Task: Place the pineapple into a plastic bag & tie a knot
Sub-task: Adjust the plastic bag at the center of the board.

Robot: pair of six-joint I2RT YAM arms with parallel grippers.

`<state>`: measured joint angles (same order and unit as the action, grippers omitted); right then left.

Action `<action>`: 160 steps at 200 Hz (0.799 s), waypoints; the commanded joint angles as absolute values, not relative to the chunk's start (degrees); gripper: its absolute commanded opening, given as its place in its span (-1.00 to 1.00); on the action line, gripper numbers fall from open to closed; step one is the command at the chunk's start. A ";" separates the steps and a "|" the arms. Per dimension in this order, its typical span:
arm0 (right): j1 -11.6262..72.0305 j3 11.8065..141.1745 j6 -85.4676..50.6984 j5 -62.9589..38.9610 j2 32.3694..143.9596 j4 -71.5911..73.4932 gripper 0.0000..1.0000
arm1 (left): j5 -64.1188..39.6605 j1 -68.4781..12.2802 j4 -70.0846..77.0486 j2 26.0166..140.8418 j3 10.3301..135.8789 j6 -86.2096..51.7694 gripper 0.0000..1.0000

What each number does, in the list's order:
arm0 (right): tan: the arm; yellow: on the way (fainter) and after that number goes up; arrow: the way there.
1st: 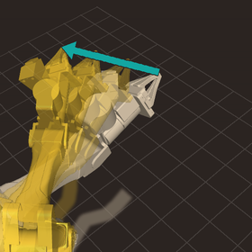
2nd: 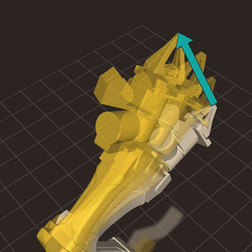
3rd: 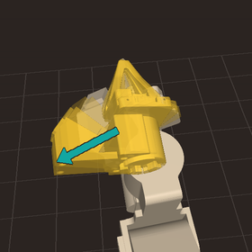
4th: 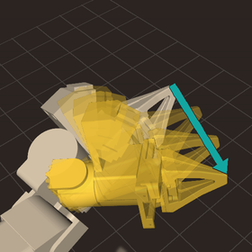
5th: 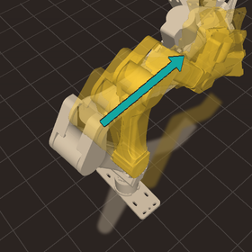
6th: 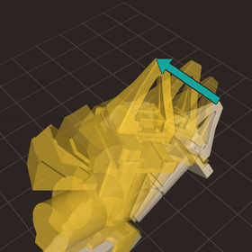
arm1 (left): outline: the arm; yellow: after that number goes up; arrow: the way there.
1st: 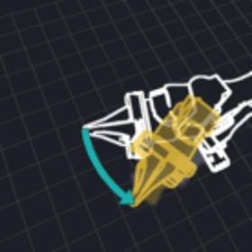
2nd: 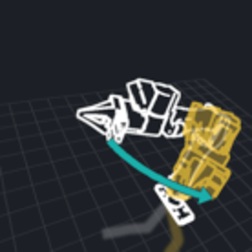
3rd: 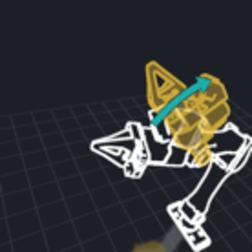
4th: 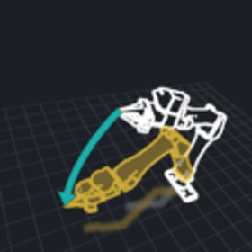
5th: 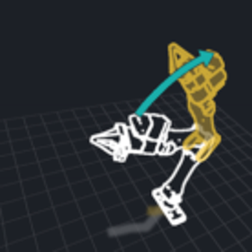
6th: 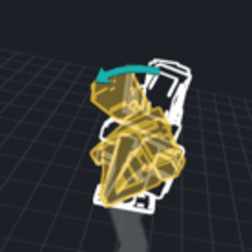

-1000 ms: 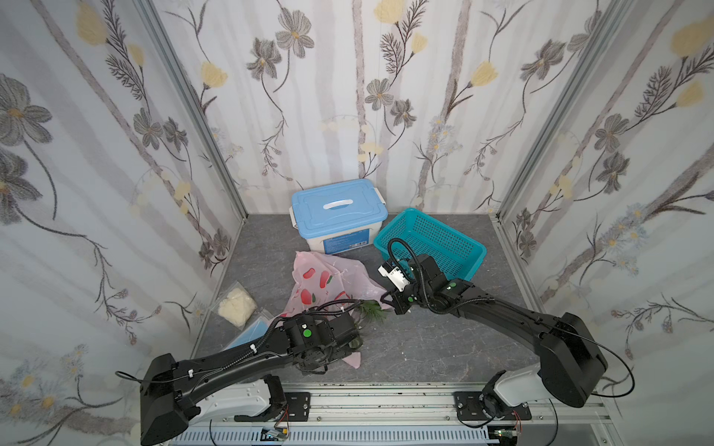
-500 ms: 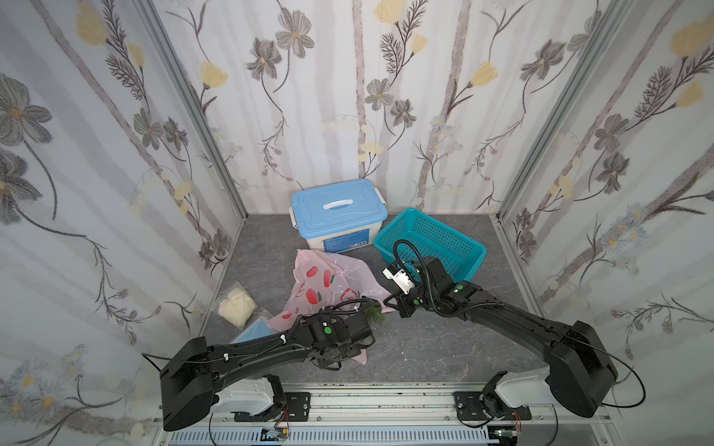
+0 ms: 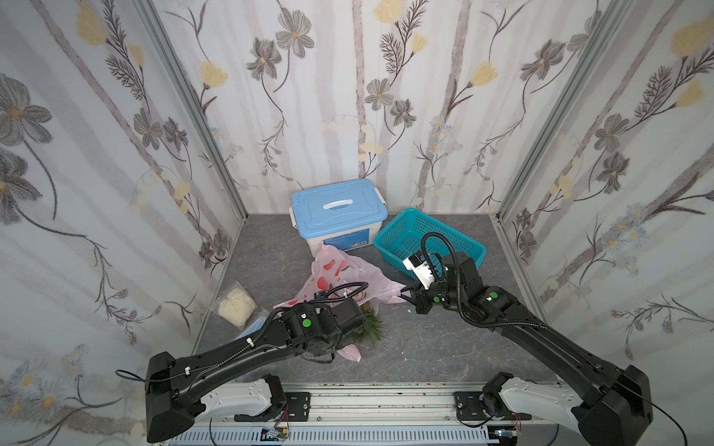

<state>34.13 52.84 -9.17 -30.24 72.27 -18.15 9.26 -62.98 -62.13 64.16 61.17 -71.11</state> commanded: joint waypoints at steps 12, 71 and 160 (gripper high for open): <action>33.13 60.58 -9.96 -33.56 67.84 -23.94 -1.00 | 8.86 -59.44 -72.26 64.06 73.48 -62.47 -1.00; 31.74 70.22 -14.43 -33.70 63.61 -25.46 -1.00 | -8.65 -39.94 -71.05 71.64 90.20 -47.40 -1.00; 30.25 74.66 -15.88 -31.46 75.49 -22.32 -1.00 | -6.57 -36.08 -69.21 77.22 89.56 -38.84 0.32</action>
<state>30.37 73.78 -16.03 -30.70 75.02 -25.76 -13.98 -36.10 -65.36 81.87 88.58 -41.01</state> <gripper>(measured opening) 0.048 0.442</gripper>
